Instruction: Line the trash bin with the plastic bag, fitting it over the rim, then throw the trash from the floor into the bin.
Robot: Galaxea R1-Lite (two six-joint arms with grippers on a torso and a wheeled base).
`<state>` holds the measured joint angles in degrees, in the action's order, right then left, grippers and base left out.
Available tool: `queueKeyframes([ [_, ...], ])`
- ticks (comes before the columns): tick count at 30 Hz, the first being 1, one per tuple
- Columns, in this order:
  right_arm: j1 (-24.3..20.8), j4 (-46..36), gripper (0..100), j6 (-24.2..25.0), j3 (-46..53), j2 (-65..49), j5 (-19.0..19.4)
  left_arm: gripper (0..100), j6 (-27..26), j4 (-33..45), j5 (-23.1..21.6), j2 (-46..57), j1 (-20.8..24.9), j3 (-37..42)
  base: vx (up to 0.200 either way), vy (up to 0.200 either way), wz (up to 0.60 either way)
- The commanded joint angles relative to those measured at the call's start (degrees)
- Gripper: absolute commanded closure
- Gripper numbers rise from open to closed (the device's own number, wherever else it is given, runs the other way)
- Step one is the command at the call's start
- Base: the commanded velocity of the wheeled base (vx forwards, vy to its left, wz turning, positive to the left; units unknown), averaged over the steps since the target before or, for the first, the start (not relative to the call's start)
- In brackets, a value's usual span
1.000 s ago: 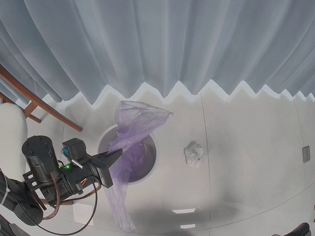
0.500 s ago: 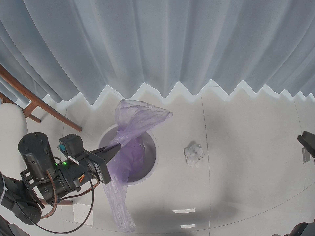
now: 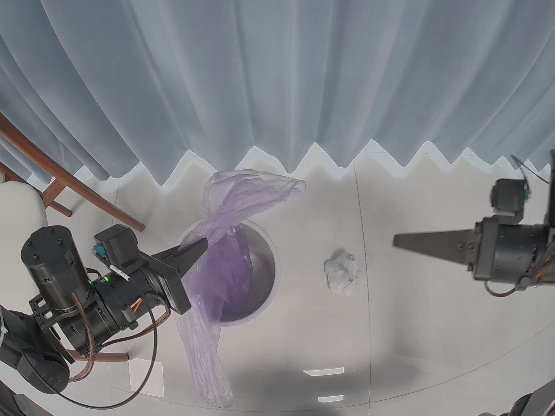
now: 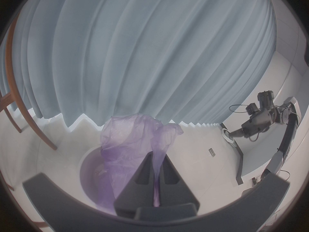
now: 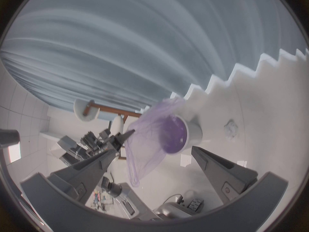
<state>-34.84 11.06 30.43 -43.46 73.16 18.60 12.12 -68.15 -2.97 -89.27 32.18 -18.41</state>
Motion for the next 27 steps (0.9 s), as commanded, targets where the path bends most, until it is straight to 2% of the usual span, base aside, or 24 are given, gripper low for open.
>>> queueKeyframes([
  [1, -4.7, 4.1, 0, -3.0, 2.2, 10.4, 2.0, 100, 0.1, -0.2, 0.1, -1.1, -0.4, -0.5, 0.000, 0.000, 0.00],
  [2, -6.6, 6.3, 0, -2.9, 2.9, 10.5, 0.5, 100, -0.1, -0.3, 0.2, -1.9, -0.4, -0.5, 0.000, 0.000, 0.00],
  [3, -6.6, 6.3, 0, -2.9, 2.9, 10.5, 0.5, 100, -0.1, -0.3, 0.2, -1.9, -0.4, -0.5, 0.000, 0.000, 0.00],
  [4, -8.7, 8.5, 0, -1.4, 3.5, 11.8, -2.7, 100, -0.3, -0.3, 0.2, -2.7, -0.3, -0.3, 0.000, 0.000, 0.00],
  [9, -9.5, 14.6, 0, 0.7, 4.3, 18.8, -7.9, 100, -0.2, -1.2, 0.0, -2.8, 1.3, -0.2, 0.000, 0.000, 0.00],
  [10, -9.5, 15.2, 0, 0.7, 4.6, 19.1, -8.1, 100, -0.2, -1.3, 0.0, -2.8, 1.5, -0.1, 0.000, 0.000, 0.00],
  [12, -9.4, 22.8, 0, 0.9, 6.3, 22.8, -9.7, 100, -0.2, -1.6, 0.0, -2.8, 3.0, 0.2, 0.000, 0.000, 0.00],
  [18, -10.5, 36.1, 0, 1.7, 8.7, 30.4, -12.2, 100, -0.2, -1.6, 0.3, -2.8, 5.1, 1.0, 0.000, 0.000, 0.00],
  [22, -10.8, 45.2, 0, 1.8, 8.7, 37.3, -16.3, 100, -0.2, -1.6, 0.3, -2.8, 5.0, 0.8, 0.000, 0.000, 0.00],
  [23, -10.8, 45.2, 0, 1.8, 8.7, 37.3, -16.3, 100, -0.2, -1.6, 0.3, -2.8, 5.0, 0.8, 0.000, 0.000, 0.00],
  [24, -10.8, 49.4, 0, 2.2, 8.6, 40.6, -17.5, 100, -0.2, -1.7, 0.3, -2.7, 5.0, 0.9, 0.000, 0.000, 0.00],
  [27, -10.8, 54.2, 0, 3.1, 8.0, 43.5, -18.5, 100, -0.3, -2.1, 0.2, -2.6, 5.1, 1.2, 0.000, 0.000, 0.00],
])
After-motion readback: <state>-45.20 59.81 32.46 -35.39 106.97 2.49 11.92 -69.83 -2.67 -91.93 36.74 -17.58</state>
